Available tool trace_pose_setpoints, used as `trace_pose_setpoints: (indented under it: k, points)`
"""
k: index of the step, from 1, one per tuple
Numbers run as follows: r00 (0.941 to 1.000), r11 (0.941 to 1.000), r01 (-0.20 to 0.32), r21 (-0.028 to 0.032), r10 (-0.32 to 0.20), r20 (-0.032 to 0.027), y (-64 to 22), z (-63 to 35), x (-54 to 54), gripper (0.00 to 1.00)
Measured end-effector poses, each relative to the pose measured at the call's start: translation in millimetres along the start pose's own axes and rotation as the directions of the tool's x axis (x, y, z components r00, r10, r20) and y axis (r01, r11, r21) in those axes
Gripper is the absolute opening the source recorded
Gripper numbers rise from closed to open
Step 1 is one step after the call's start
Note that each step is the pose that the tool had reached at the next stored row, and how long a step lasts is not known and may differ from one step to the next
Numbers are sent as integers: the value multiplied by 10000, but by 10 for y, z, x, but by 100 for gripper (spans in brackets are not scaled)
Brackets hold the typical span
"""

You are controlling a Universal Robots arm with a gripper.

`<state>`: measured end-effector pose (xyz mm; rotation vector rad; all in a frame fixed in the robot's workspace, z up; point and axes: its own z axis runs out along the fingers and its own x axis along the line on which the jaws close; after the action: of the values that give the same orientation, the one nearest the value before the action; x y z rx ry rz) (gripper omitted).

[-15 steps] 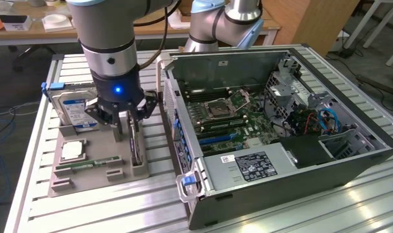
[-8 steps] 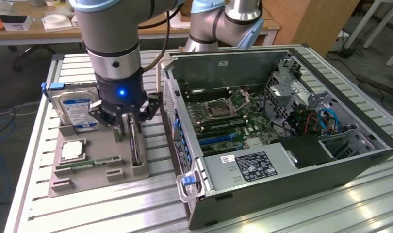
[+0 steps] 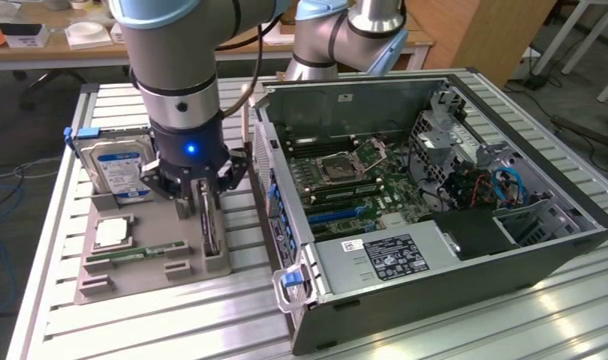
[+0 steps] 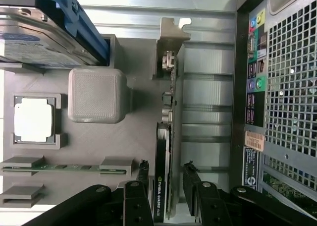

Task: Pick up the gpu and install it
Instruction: 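Pick up the gpu and move the gpu toward the slot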

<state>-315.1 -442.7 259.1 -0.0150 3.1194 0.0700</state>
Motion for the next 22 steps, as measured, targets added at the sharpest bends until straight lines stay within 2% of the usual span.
trace_pose_setpoints:
  k: [22]
  points:
    - [10000,10000,0,0,0,-1,-11,245,5,41]
